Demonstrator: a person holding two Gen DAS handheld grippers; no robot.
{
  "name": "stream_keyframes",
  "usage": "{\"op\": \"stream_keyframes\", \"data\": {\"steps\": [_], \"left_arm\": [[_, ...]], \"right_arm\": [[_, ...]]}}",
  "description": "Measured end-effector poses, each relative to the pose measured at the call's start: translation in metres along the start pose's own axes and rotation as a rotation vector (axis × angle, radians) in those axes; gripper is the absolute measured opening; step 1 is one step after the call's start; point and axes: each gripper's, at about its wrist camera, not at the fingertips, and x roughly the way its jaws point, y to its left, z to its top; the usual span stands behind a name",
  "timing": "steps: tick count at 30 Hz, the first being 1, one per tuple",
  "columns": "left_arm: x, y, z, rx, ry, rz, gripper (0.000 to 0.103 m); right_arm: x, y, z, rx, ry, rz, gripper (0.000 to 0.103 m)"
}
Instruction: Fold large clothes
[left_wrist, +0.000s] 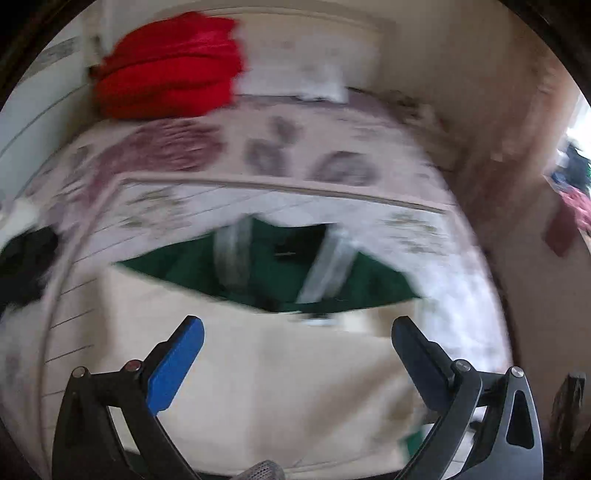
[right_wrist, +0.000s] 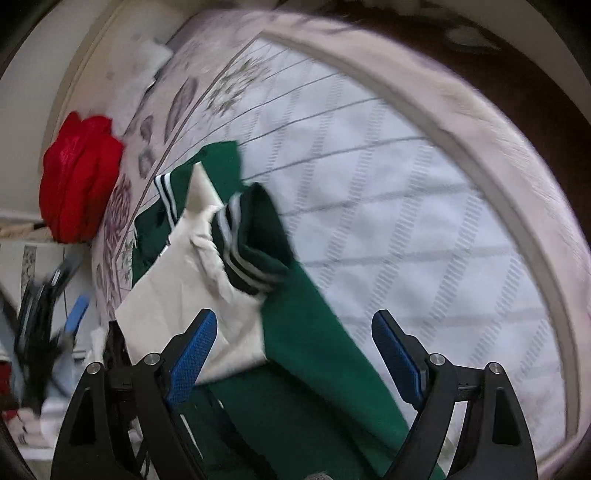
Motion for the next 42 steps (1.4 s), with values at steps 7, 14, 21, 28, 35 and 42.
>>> {"op": "stream_keyframes", "data": {"steps": [7, 14, 21, 28, 35, 42], "left_arm": [[0.022, 0.115, -0.032, -0.105, 0.139, 0.200, 0.103], [-0.013, 0.149, -0.063, -0.158, 0.184, 0.210, 0.103], [-0.086, 0.167, -0.126, -0.204, 0.253, 0.243, 0.103], [-0.084, 0.196, -0.200, -0.183, 0.380, 0.342, 0.103], [-0.050, 0.223, -0.223, -0.180, 0.417, 0.343, 0.103], [-0.045, 0.233, -0.223, -0.213, 0.436, 0.291, 0.103]], "right_arm": [[0.041, 0.073, 0.022, -0.259, -0.108, -0.116, 0.018], [0.051, 0.062, 0.014, -0.176, 0.029, -0.276, 0.034], [0.025, 0.122, -0.115, -0.232, 0.211, 0.041, 0.055], [0.158, 0.193, -0.185, -0.302, 0.415, 0.093, 0.055], [0.159, 0.158, -0.181, -0.125, 0.224, -0.050, 0.005], [0.131, 0.117, -0.185, -0.013, 0.283, -0.013, 0.013]]}}
